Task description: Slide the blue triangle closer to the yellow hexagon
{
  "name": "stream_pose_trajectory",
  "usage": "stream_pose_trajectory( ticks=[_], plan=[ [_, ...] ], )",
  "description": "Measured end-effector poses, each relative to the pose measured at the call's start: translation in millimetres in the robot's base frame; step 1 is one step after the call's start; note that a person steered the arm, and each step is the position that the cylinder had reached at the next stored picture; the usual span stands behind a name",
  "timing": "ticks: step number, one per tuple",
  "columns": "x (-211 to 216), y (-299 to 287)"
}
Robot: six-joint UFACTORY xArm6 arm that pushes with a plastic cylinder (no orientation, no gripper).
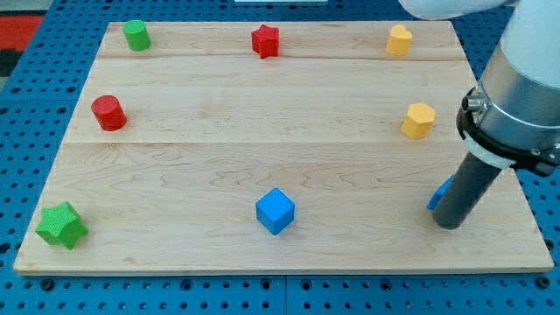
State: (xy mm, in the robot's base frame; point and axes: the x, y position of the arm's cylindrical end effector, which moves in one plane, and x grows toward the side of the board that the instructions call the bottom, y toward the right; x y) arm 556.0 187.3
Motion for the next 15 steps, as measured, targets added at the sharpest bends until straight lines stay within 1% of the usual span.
stream_pose_trajectory(
  ticks=[2,5,7,11,15],
  plan=[
    [-28,0],
    [-52,4],
    [-41,18],
    [-46,25],
    [-97,26]
  ],
)
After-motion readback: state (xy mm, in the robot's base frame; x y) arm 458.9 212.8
